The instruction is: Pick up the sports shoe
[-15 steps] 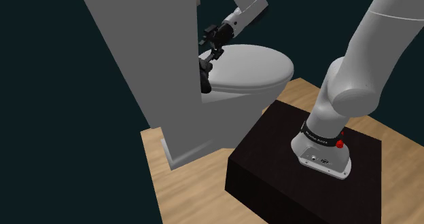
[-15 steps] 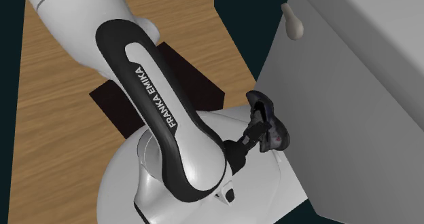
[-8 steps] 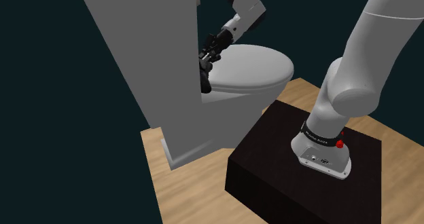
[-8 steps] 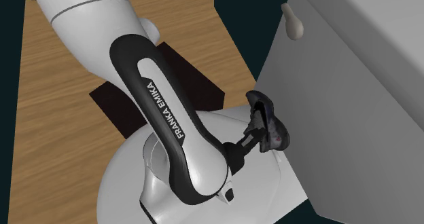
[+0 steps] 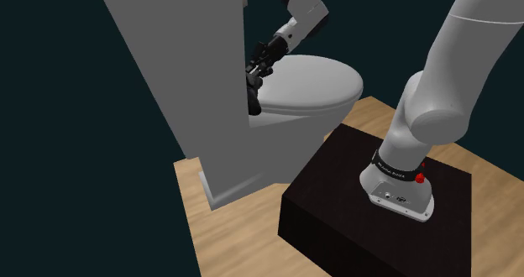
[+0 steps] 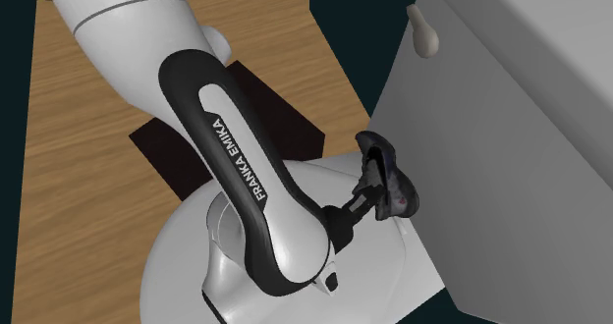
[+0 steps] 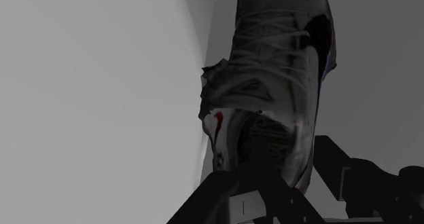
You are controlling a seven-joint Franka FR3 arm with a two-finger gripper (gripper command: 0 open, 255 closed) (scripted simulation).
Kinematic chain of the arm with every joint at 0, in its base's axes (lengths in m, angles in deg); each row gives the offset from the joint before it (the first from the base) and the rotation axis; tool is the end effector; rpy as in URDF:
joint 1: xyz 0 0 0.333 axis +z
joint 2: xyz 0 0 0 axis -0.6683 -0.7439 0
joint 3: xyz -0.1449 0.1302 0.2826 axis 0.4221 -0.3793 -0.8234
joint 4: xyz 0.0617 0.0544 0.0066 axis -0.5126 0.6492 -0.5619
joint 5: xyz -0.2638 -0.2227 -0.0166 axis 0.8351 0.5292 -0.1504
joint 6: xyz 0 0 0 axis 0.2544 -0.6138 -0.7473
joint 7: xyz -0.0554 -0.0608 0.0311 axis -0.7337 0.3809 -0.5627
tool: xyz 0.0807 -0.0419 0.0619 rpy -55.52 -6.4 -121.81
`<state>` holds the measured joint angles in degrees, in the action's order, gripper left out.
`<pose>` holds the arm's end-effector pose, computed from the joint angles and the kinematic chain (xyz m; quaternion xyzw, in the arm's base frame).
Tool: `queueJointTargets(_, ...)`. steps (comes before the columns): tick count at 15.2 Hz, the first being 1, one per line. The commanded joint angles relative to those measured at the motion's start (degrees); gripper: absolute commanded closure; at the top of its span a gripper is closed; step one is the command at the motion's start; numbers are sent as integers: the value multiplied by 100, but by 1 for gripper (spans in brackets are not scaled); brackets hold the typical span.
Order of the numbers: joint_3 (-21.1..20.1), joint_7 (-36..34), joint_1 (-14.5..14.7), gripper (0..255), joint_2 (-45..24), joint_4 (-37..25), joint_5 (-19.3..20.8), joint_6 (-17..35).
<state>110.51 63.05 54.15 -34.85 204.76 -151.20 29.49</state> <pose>0.4544 -0.0445 0.4213 -0.8377 0.0316 -0.0688 0.5408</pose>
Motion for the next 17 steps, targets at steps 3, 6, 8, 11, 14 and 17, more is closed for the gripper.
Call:
queueJointTargets(3,-6,-209,6,255,171,-45,96,-18)
queueJointTargets(6,-11,-411,11,255,326,-103,182,-47)
queueJointTargets(8,-17,-545,12,255,423,-147,236,-69)
queueJointTargets(11,-30,-744,12,255,559,-221,312,-107)
queueJointTargets(14,-43,-942,10,255,685,-306,383,-151)
queueJointTargets(17,-49,-1018,9,255,730,-340,408,-169)
